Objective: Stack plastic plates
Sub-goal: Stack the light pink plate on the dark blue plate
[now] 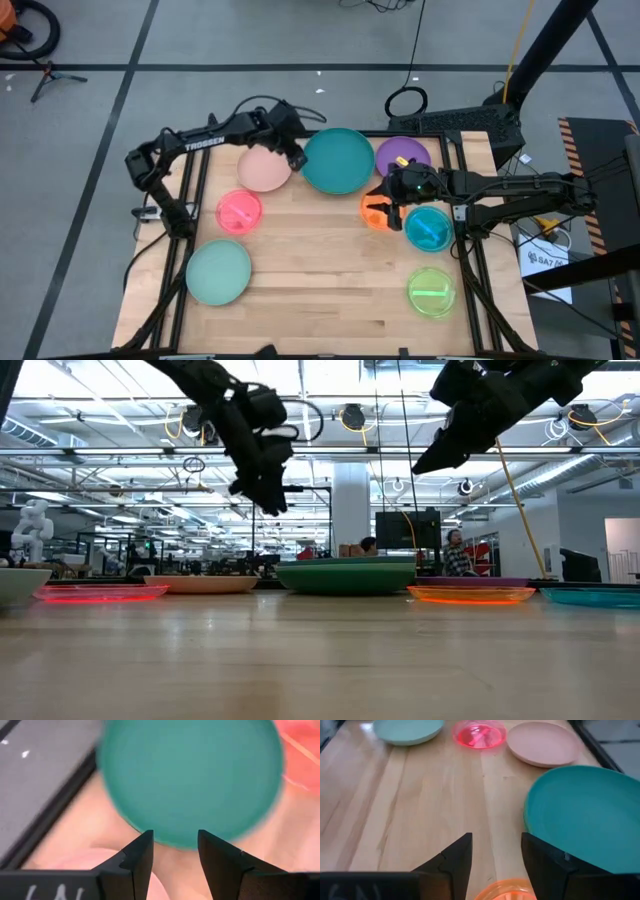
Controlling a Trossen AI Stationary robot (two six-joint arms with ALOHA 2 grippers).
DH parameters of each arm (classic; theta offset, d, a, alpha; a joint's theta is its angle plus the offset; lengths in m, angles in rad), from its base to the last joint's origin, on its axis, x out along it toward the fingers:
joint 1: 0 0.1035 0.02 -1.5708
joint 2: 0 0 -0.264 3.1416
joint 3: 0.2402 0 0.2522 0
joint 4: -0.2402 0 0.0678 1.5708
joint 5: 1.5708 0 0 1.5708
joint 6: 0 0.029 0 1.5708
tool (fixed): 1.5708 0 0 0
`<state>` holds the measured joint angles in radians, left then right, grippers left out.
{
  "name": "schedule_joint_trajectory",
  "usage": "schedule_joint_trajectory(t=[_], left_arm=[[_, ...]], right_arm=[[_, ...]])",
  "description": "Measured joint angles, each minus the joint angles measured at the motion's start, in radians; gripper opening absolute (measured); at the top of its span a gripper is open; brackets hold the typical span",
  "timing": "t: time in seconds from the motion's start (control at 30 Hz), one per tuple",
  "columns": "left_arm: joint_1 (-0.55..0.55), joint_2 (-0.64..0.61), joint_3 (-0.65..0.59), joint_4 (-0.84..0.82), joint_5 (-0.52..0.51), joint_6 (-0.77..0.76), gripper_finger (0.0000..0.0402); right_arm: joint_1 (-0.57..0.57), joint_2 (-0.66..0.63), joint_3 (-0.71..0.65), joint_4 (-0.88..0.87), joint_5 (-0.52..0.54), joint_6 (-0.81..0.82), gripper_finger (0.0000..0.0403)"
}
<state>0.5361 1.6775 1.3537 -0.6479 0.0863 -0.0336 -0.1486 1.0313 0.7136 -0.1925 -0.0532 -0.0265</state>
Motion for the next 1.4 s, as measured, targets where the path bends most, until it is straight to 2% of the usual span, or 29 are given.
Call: schedule_joint_trajectory(t=[0.2, 0.43, 0.63, 0.9, 1.03, 1.17, 1.4], left_arm=[[-0.173, -0.054, -0.020, -0.058, -0.011, 0.031, 0.0159], [-0.368, -0.114, -0.086, -0.128, -0.145, 0.061, 0.0159], [-0.452, -0.149, -0.197, -0.105, -0.178, 0.165, 0.0159], [-0.400, -0.173, -0.352, 0.020, -0.225, 0.208, 0.0159], [-0.349, -0.175, -0.406, 0.073, -0.226, 0.246, 0.0159], [-0.306, -0.178, -0.429, 0.115, -0.228, 0.288, 0.0159], [-0.230, -0.174, -0.432, 0.120, -0.206, 0.353, 0.0159]], right_arm=[[0.000, 0.000, 0.000, -0.007, 0.030, 0.112, 0.0164], [0.023, 0.004, 0.000, -0.023, 0.029, 0.200, 0.0164], [0.065, 0.006, 0.000, -0.033, 0.027, 0.224, 0.0164], [0.086, 0.006, 0.000, -0.047, 0.037, 0.226, 0.0164], [0.078, 0.005, 0.000, -0.051, 0.179, 0.284, 0.0164], [0.046, 0.001, 0.000, -0.118, 0.257, 0.302, 0.0164], [0.005, -0.002, 0.000, -0.208, 0.262, 0.356, 0.0164]])
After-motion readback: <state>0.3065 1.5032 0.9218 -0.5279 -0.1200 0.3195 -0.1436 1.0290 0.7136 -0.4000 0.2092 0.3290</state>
